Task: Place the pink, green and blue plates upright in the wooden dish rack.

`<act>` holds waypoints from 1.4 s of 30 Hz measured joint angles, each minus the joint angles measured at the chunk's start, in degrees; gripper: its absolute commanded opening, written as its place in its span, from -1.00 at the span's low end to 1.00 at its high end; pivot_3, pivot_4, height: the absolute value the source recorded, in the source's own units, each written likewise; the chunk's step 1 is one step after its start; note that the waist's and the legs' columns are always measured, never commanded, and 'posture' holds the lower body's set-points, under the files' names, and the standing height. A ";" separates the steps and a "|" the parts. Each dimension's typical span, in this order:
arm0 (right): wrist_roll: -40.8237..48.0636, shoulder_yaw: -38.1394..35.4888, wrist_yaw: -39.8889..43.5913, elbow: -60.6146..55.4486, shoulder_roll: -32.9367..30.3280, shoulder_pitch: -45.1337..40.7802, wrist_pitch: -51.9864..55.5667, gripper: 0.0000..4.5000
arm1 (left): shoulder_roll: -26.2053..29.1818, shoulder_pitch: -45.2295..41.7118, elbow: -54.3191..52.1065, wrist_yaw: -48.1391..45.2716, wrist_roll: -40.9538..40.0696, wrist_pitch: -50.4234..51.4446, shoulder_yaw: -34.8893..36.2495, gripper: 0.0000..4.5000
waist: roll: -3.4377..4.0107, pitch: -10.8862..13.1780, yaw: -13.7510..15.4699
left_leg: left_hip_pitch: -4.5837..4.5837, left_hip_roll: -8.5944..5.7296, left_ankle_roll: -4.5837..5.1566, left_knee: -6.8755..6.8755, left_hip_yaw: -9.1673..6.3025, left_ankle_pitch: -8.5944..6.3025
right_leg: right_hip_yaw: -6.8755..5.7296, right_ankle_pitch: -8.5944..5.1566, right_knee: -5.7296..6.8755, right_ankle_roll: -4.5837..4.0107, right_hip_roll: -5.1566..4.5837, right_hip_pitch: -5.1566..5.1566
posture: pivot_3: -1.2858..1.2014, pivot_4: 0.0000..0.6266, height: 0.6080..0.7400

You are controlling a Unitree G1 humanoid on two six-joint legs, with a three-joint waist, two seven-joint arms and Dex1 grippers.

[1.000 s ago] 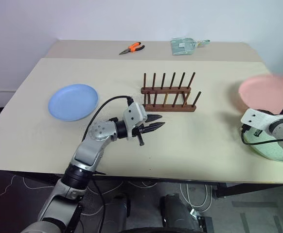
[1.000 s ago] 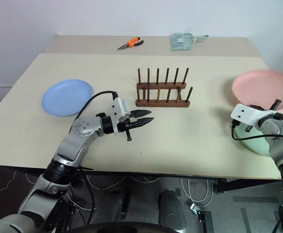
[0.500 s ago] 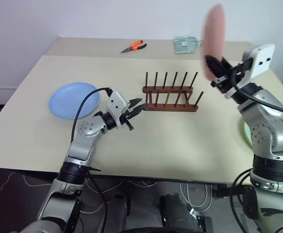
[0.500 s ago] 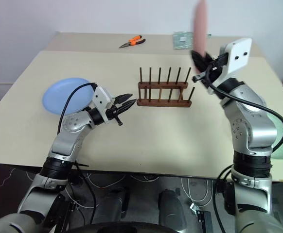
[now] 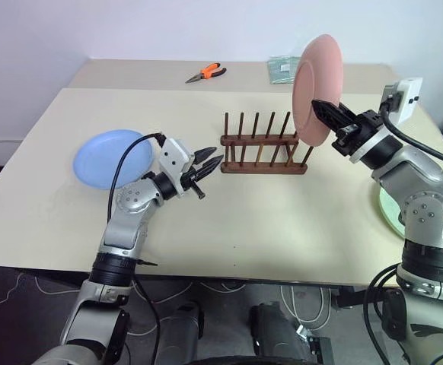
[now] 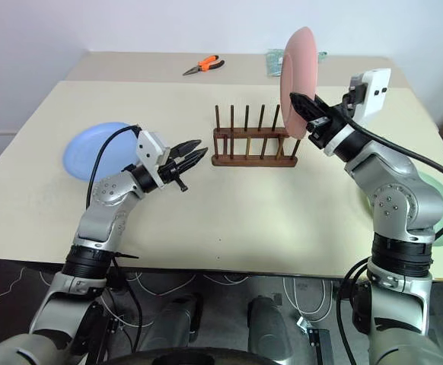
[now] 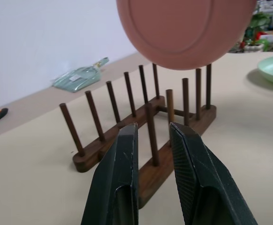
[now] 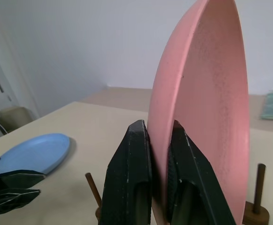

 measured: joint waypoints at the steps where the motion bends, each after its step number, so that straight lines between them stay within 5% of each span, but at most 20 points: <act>1: -0.09 0.00 0.07 0.42 0.00 -0.09 0.00 -0.97 | 0.00 0.04 -0.33 -0.13 -0.01 0.29 -0.02 -0.54 | 0.00 0.00 0.04 | 0.00 0.00 0.00 0.00 0.00 0.00 | 0.00 0.00 0.00 0.00 0.00 0.00 | 0.03 -0.52 1.00; 5: -0.06 0.24 1.09 2.38 -0.02 -0.09 0.61 -0.97 | 0.09 0.43 -0.84 -0.91 -0.01 0.92 -0.24 -0.54 | 0.00 0.00 0.17 | 0.00 -0.01 0.00 0.00 0.00 0.00 | 0.01 0.00 -0.02 0.00 0.00 0.02 | 0.03 -0.52 1.00; 9: -0.19 0.19 0.69 4.84 0.08 -0.09 1.45 -0.32 | 0.16 0.42 -0.98 -1.35 0.00 0.99 -0.68 -0.54 | 0.00 0.00 0.14 | 0.00 0.00 0.00 0.00 0.00 0.00 | 0.01 0.00 -0.02 0.00 0.00 0.02 | 0.03 -0.52 1.00; 13: -3.78 0.25 -1.40 6.56 0.12 -0.41 -0.89 0.60 | 0.16 0.42 -0.98 -1.51 0.03 0.99 -1.49 -0.54 | 0.00 0.00 0.15 | 0.00 -0.01 0.00 0.00 0.01 0.00 | 0.01 0.00 -0.02 0.00 0.00 0.00 | 0.03 -0.52 1.00; 18: -9.49 0.14 1.15 3.20 -6.29 3.80 -6.16 0.60 | -0.04 0.40 -1.08 -1.50 0.05 1.11 -2.17 -0.54 | 0.00 0.00 0.72 | -0.04 -0.02 0.00 -0.02 -0.01 -0.01 | 0.00 -0.01 -0.08 0.02 -0.01 0.03 | 0.03 -0.52 1.00; 24: -15.21 -6.45 8.62 -6.16 -18.54 25.89 -8.25 0.60 | 0.09 0.07 -0.78 -2.52 0.03 1.20 -2.63 -0.54 | -0.05 -0.02 0.88 | -0.02 -0.03 0.05 0.00 0.03 -0.04 | 0.00 -0.04 -0.09 0.05 -0.03 0.08 | 0.03 -0.52 1.00; 31: -30.82 -1.30 -2.49 -0.61 -14.70 35.65 -8.25 0.60 | -1.66 -2.13 2.47 -4.07 0.15 0.41 -4.38 -0.54 | 0.00 -0.06 -0.03 | 0.11 0.07 0.04 0.06 0.24 -0.03 | 0.13 -0.05 -0.05 -0.17 0.00 0.07 | 0.03 -0.52 1.00; 34: -34.49 0.55 -6.82 1.55 -11.74 35.58 -8.32 0.25 | -2.16 -2.74 3.66 -4.53 0.11 0.33 -4.41 -0.54 | -0.01 -0.06 0.29 | 0.07 0.05 0.04 0.05 0.23 -0.03 | 0.14 0.00 -0.07 -0.03 0.00 0.06 | 0.03 -0.52 1.00; 39: -37.38 0.86 -10.05 4.10 -10.59 34.38 -8.26 -0.93 | -2.69 -2.74 4.03 -4.97 0.12 0.20 -4.60 -0.54 | -0.02 -0.05 0.61 | 0.05 0.01 0.04 0.06 0.20 -0.03 | 0.14 0.00 -0.09 -0.01 -0.01 0.09 | 0.03 -0.52 1.00; 42: -38.15 0.19 -10.72 4.14 -10.69 33.90 -8.37 -0.97 | -2.70 -2.74 4.04 -5.06 0.12 -0.02 -4.64 -0.54 | -0.04 -0.05 0.45 | 0.06 0.02 0.04 0.06 0.20 -0.03 | 0.14 -0.01 -0.09 0.00 -0.01 0.10 | 0.03 -0.52 1.00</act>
